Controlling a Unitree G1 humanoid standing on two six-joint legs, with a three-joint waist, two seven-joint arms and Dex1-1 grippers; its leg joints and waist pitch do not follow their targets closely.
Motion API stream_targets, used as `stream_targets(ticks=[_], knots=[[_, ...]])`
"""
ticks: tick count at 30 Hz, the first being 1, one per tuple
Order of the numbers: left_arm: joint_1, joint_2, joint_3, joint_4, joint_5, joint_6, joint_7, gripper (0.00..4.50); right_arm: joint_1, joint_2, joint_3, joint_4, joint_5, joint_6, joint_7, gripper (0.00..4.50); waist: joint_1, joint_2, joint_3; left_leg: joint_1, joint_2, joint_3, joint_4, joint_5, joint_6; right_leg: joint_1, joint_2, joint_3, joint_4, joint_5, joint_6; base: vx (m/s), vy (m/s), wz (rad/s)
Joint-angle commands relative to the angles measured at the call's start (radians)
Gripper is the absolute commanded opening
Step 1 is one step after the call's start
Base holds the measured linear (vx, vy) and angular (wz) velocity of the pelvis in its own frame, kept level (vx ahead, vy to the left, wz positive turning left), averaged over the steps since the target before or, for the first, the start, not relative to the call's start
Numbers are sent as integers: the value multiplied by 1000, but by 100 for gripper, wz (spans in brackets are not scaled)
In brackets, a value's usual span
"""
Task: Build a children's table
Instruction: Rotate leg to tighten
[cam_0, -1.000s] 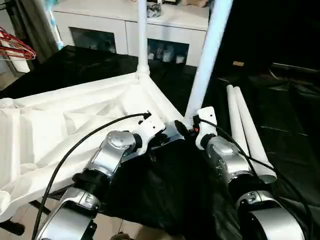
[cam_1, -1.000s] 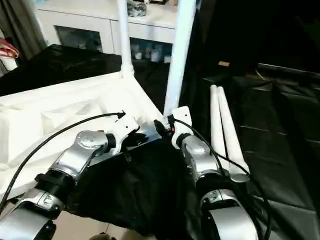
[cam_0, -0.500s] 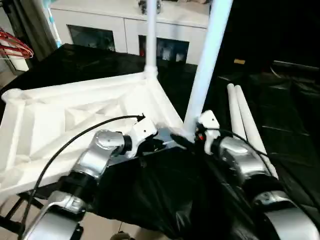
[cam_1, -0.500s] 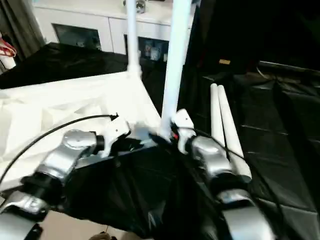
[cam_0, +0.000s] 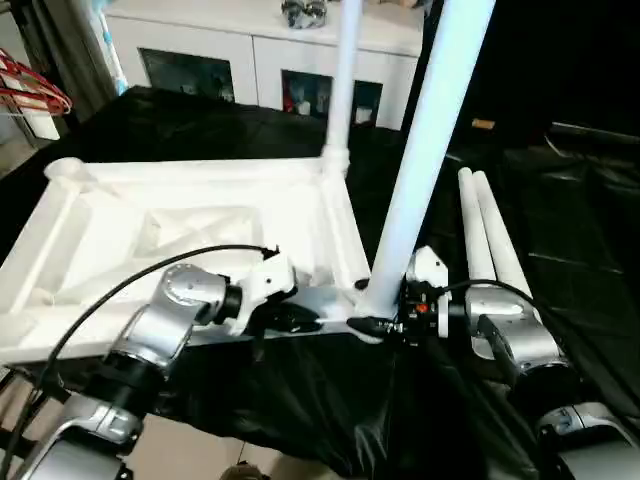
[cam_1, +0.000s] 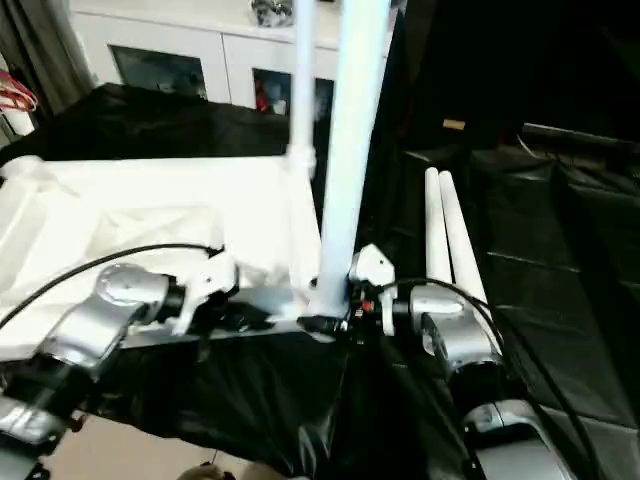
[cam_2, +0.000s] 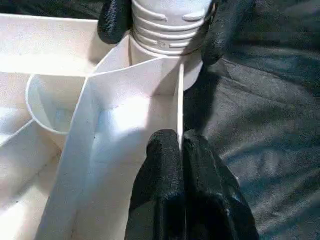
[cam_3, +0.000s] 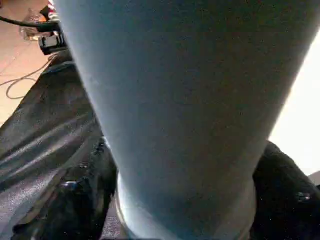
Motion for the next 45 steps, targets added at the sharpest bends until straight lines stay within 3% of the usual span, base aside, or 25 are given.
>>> stream_targets(ticks=[1, 5, 8, 9, 10, 13, 14, 16, 20, 23, 24, 27, 28, 29, 31, 34, 35, 36, 37, 39, 40, 42, 43, 44, 45], knots=[[2, -16, -25, -6, 3, 12, 12, 0, 10, 15, 37, -33, 6, 13, 38, 313, 2, 1, -57, 10, 47, -10, -61, -203, 55, 50, -75, 47, -67, -149, -222, 0, 0, 0], [-9, -42, -17, 9, 15, 13, 64, 0, 17, 30, 38, -27, -9, 23, -6, 285, 2, 2, -55, 9, 46, -10, -61, -199, 57, 50, -74, 47, -67, -141, -223, 0, 0, 0], [-38, -84, -1, 54, 40, 13, 162, 0, 1, 64, 23, 21, -44, 20, -137, 282, 2, 2, -51, 13, 45, -10, -65, -235, 43, 47, -77, 48, -77, -208, -210, 0, 0, 0], [-54, -106, 8, 80, 52, 12, 214, 0, -11, 82, 13, 51, -63, 19, -211, 278, -1, 3, -47, 19, 43, -12, -69, -271, 20, 42, -79, 50, -86, -286, -193, 0, 0, 0], [-64, -118, 14, 95, 55, 13, 244, 0, -19, 93, 8, 71, -78, 18, -263, 278, -6, 2, -44, 18, 41, -17, -73, -300, 5, 45, -82, 48, -92, -360, -173, 0, 0, 0], [-88, -146, 21, 126, 67, 23, 307, 0, -41, 120, -6, 120, -100, 13, -383, 277, -10, -1, -42, 25, 40, -21, -76, -341, -7, 40, -86, 48, -105, -468, -132, 0, 0, 0], [-129, -194, 34, 181, 87, 45, 416, 0, -76, 168, -39, 192, -116, 22, -575, 276, -10, -1, -42, 25, 40, -21, -76, -341, -7, 40, -86, 48, -105, -468, -132, 0, 0, 0], [-162, -235, 50, 228, 104, 68, 510, 0, -101, 209, -67, 235, -116, 41, -708, 276, -16, -4, -42, 32, 37, -25, -77, -359, -26, 35, -89, 45, -114, -547, -98, 0, 0, 0], [-188, -265, 66, 267, 115, 78, 581, 0, -120, 245, -90, 259, -109, 53, -787, 276, -12, -4, -45, 27, 38, -22, -77, -333, -8, 33, -85, 50, -111, -477, -103, 0, 0, 0], [-224, -303, 74, 320, 123, 58, 648, 0, -145, 299, -93, 292, -131, 36, -901, 276, -9, -3, -49, 26, 38, -18, -77, -307, -9, 34, -82, 52, -101, -385, -127, 0, 0, 0], [-225, -303, 70, 323, 126, 51, 644, 0, -145, 304, -97, 294, -125, 30, -896, 331, -9, -3, -49, 23, 39, -18, -76, -302, -6, 36, -82, 52, -99, -368, -130, 0, 0, 0], [-223, -303, 59, 326, 128, 6, 611, 0, -152, 316, -120, 313, -104, 16, -893, 352, -9, -3, -51, 16, 40, -16, -75, -277, 4, 41, -81, 52, -89, -289, -144, 0, 0, 0], [-221, -303, 54, 326, 127, -10, 599, 0, -154, 312, -123, 318, -105, 14, -898, 366, -12, 3, -53, 12, 39, -18, -76, -264, 5, 46, -82, 52, -86, -261, -147, 0, 0, 0], [-221, -302, 51, 327, 126, -20, 593, 0, -156, 310, -124, 321, -106, 13, -902, 381, -16, -2, -53, 6, 38, -19, -76, -248, 5, 53, -80, 50, -82, -238, -147, 0, 0, 0], [-225, -306, 47, 345, 127, -46, 590, 0, -157, 289, -124, 310, -126, -18, -940, 395, -15, 11, -56, 13, 38, -16, -71, -236, 8, 47, -79, 52, -81, -195, -163, 0, 0, 0], [-227, -307, 46, 353, 129, -57, 593, 0, -158, 284, -125, 307, -129, -27, -951, 426, -14, 6, -57, 13, 38, -14, -69, -221, 16, 49, -77, 51, -77, -158, -178, 0, 0, 0], [-228, -307, 46, 355, 130, -60, 595, 0, -158, 282, -126, 305, -130, -29, -953, 426, -13, 7, -56, 12, 38, -14, -69, -216, 20, 50, -78, 51, -76, -152, -183, 0, 0, 0], [-230, -307, 45, 367, 137, -74, 608, 0, -153, 274, -130, 290, -128, -36, -956, 426, -12, 15, -55, 13, 38, -14, -69, -223, 19, 48, -78, 51, -77, -158, -184, 0, 0, 0], [-241, -307, 55, 395, 143, -110, 640, 0, -129, 246, -142, 226, -115, -30, -937, 426, -15, 17, -52, 16, 37, -12, -71, -257, 15, 48, -72, 51, -88, -183, -170, 0, 0, 0], [-250, -307, 74, 419, 138, -142, 658, 44, -99, 219, -151, 164, -107, -27, -912, 435, -8, 15, -54, 20, 36, -11, -66, -254, 24, 48, -73, 54, -85, -175, -169, 0, 0, 0], [-250, -307, 77, 421, 136, -147, 658, 55, -92, 215, -152, 154, -107, -30, -909, 435, -9, 17, -54, 9, 35, -12, -66, -229, 31, 54, -76, 53, -81, -167, -171, 0, 0, 0], [-245, -299, 87, 402, 131, -152, 657, 65, -70, 200, -149, 120, -116, -24, -908, 435, -6, 16, -58, 9, 38, -12, -63, -203, 37, 54, -78, 52, -79, -153, -171, 0, 0, 0], [-241, -288, 106, 367, 113, -151, 652, 84, -46, 182, -145, 71, -122, -15, -908, 435, -9, 9, -58, 2, 38, -12, -60, -162, 47, 57, -76, 50, -71, -101, -186, 0, 0, 0], [-239, -285, 110, 360, 109, -149, 651, 84, -42, 181, -146, 63, -120, -12, -905, 435, -7, 11, -60, 0, 38, -13, -58, -145, 52, 58, -76, 49, -67, -81, -189, 0, 0, 0], [-233, -273, 128, 333, 95, -140, 648, 84, -28, 174, -148, 32, -112, 1, -896, 435, -11, 4, -59, -1, 37, -11, -57, -136, 58, 58, -75, 49, -66, -65, -193, 0, 0, 0]])
